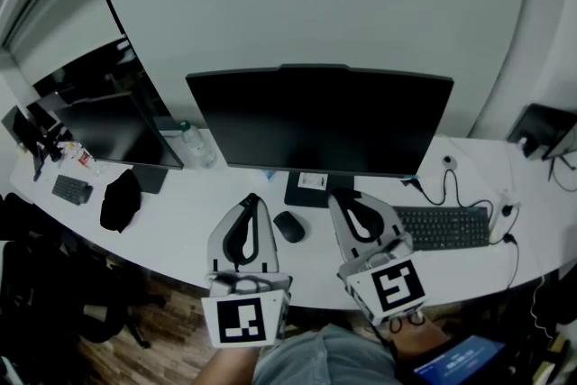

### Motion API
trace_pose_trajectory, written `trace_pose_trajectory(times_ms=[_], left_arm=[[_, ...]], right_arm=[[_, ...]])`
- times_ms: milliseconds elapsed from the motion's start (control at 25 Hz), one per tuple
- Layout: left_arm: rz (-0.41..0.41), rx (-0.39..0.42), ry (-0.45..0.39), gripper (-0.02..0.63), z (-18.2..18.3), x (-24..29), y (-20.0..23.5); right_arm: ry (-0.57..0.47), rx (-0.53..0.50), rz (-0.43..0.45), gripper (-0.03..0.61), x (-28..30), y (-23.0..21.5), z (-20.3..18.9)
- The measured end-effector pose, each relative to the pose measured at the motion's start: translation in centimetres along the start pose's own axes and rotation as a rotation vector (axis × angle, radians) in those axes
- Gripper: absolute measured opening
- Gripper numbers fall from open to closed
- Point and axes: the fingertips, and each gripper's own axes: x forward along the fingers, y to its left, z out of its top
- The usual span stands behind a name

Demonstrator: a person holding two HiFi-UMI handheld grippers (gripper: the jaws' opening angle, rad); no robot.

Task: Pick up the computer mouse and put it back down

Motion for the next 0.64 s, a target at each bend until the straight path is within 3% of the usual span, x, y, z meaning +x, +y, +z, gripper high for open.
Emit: trace_pose_trajectory(times_ms=[640], left_arm=[[-0.004, 0.004, 0.004, 0.005, -0.36, -0.11, -0.85]], right_arm=[[0.004, 0.008, 0.000, 0.014, -0.33, -0.32, -0.41]])
